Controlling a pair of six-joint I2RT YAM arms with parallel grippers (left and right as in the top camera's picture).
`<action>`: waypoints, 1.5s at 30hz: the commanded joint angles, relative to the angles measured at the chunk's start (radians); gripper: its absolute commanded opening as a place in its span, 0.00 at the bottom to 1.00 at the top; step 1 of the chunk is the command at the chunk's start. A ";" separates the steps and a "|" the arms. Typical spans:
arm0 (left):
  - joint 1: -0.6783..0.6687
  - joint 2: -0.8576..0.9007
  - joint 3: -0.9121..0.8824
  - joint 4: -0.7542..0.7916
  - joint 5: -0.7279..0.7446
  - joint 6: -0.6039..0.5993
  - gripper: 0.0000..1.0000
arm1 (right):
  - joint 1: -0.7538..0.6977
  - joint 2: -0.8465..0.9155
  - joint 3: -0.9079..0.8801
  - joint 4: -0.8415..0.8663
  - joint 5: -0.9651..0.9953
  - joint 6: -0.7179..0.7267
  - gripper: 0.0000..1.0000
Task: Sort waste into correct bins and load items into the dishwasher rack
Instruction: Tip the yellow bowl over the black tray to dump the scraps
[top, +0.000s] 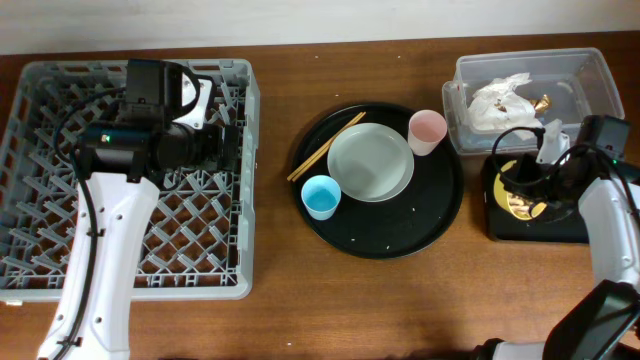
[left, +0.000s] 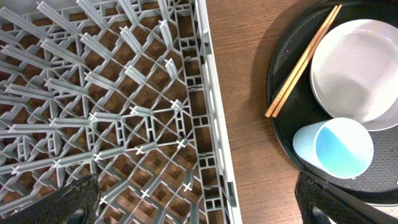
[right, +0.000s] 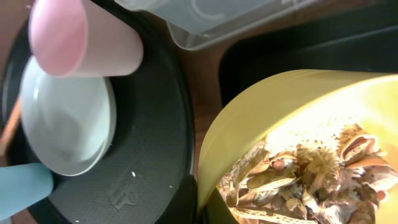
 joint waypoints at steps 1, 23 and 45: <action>0.003 0.001 0.021 -0.001 -0.003 -0.006 0.99 | -0.058 0.003 -0.002 0.005 -0.115 -0.037 0.04; 0.003 0.001 0.021 -0.001 -0.003 -0.006 0.99 | -0.319 0.107 -0.032 0.018 -0.607 -0.214 0.04; 0.003 0.002 0.021 -0.001 -0.003 -0.006 0.99 | -0.453 0.222 -0.032 0.059 -1.104 -0.460 0.04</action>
